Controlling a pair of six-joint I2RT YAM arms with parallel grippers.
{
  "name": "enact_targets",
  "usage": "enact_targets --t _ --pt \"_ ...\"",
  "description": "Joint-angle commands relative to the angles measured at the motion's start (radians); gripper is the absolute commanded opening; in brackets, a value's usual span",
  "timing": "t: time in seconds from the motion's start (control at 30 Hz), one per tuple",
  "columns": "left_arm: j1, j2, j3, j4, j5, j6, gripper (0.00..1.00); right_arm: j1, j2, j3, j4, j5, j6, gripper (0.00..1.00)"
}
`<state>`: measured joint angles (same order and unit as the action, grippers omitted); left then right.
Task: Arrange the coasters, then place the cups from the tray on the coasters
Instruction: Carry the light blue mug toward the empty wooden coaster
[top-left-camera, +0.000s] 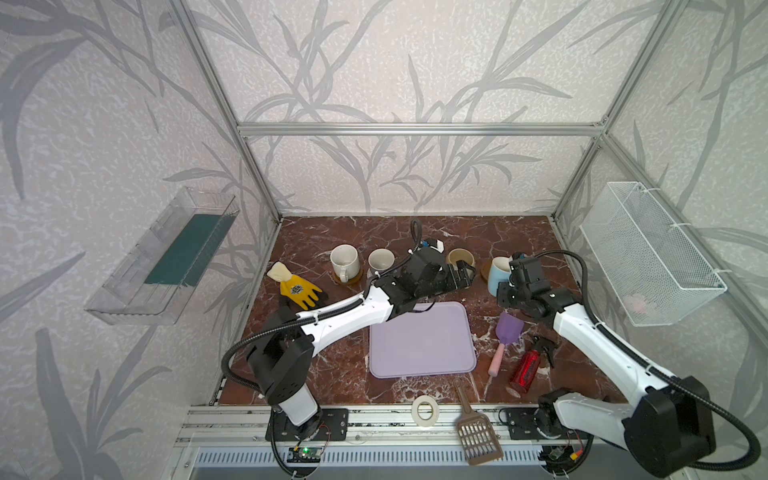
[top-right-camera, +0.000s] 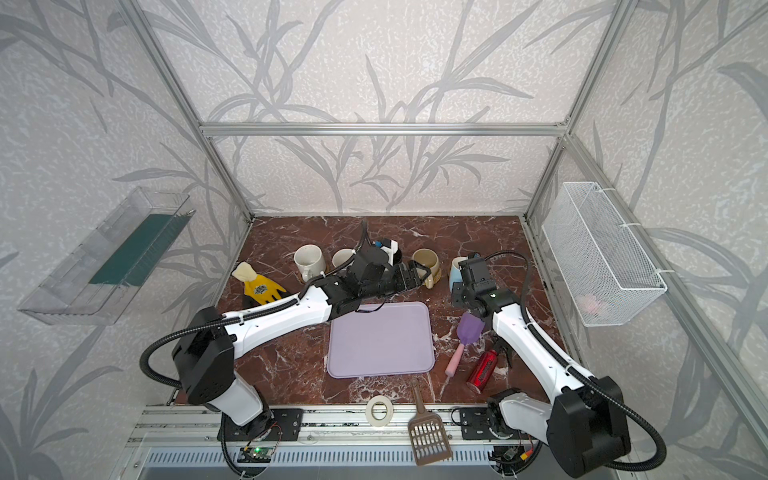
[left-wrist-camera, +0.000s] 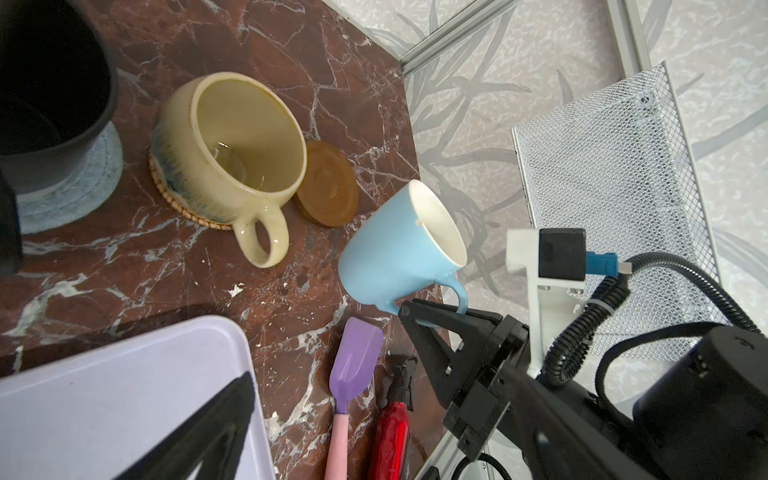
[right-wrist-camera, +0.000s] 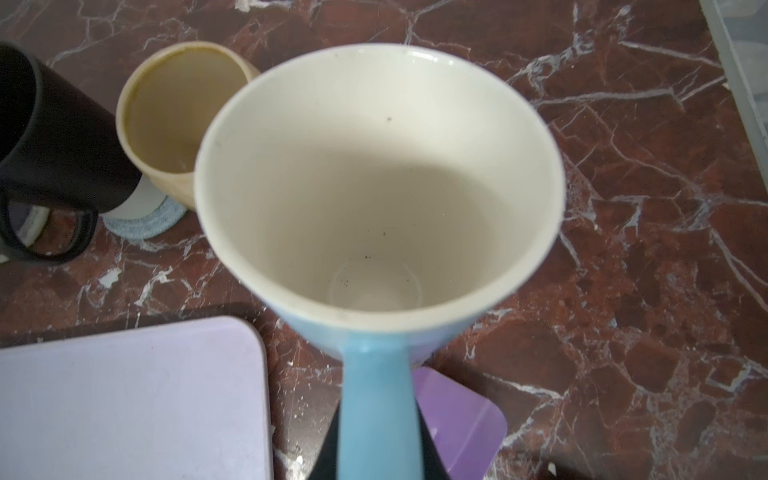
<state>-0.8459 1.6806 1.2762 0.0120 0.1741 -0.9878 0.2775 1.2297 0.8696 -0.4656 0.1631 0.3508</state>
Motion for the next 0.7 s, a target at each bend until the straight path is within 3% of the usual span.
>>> enact_targets --t 0.0,0.27,0.43,0.67 --pt "0.014 0.052 0.092 -0.083 0.018 0.043 0.99 -0.054 0.068 0.088 0.144 -0.014 -0.046 0.0" --pt "0.037 0.127 0.177 -0.101 0.044 0.052 0.99 -0.133 0.301 0.209 0.225 -0.057 -0.088 0.0" --pt "0.039 0.143 0.187 -0.127 0.054 0.061 0.99 -0.156 0.442 0.331 0.169 -0.074 -0.124 0.0" --pt "0.042 0.16 0.198 -0.135 0.076 0.057 0.99 -0.158 0.512 0.359 0.185 -0.03 -0.166 0.0"
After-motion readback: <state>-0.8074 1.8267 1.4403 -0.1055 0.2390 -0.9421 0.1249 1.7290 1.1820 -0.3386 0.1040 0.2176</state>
